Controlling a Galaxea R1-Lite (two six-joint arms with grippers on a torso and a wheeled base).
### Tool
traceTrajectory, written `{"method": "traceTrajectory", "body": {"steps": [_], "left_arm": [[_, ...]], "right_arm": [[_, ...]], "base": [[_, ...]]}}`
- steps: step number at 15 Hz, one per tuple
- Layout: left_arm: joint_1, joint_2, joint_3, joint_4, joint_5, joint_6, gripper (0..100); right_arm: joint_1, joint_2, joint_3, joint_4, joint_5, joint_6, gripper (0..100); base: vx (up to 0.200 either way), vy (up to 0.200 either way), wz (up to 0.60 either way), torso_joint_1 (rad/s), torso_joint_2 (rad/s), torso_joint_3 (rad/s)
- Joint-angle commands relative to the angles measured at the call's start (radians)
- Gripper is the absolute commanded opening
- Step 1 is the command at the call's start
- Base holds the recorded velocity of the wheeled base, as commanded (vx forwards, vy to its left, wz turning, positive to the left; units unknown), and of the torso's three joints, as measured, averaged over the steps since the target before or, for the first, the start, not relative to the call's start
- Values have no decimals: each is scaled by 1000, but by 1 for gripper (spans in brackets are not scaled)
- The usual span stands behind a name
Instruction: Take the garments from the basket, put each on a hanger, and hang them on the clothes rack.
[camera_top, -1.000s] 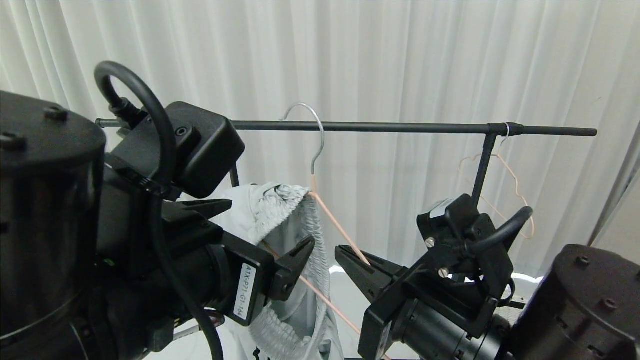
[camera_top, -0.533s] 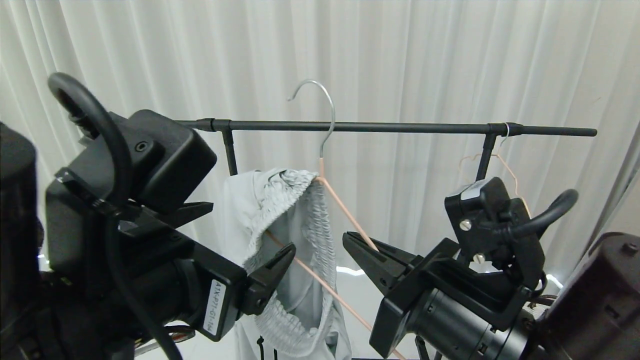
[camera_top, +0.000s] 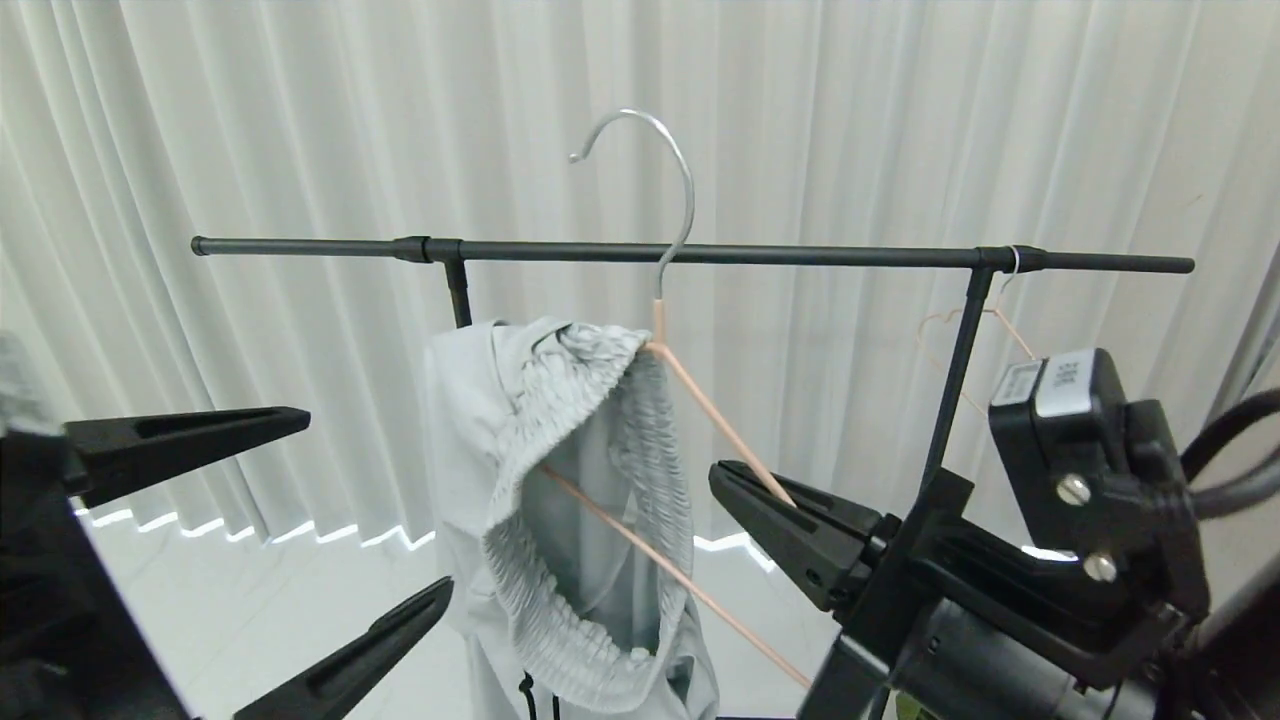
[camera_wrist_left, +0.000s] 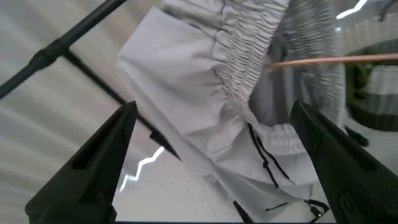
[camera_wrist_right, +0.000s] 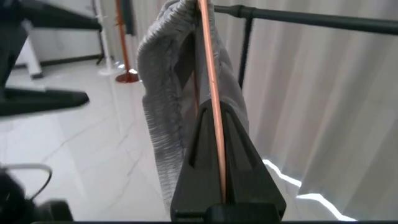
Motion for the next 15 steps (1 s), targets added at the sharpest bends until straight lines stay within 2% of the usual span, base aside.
{"method": "traceTrajectory", "body": {"steps": [1, 2, 5, 11, 15], "left_arm": [[31, -99, 15, 0, -39, 13, 100], [39, -104, 16, 0, -47, 12, 100], [51, -102, 19, 0, -71, 12, 100], [52, -87, 113, 0, -318, 12, 100], [52, -70, 154, 0, -370, 10, 100]], "right_arm": [[-1, -60, 73, -2, 69, -48, 0], [1, -74, 89, -2, 95, -71, 0], [15, -86, 123, -4, 110, -80, 0], [95, -129, 218, -4, 184, -95, 0], [131, -132, 247, -4, 227, -109, 0]], "base": [[0, 0, 0, 0, 0, 0], [0, 0, 0, 0, 0, 0], [0, 0, 0, 0, 0, 0], [0, 0, 0, 0, 0, 0], [0, 0, 0, 0, 0, 0]]}}
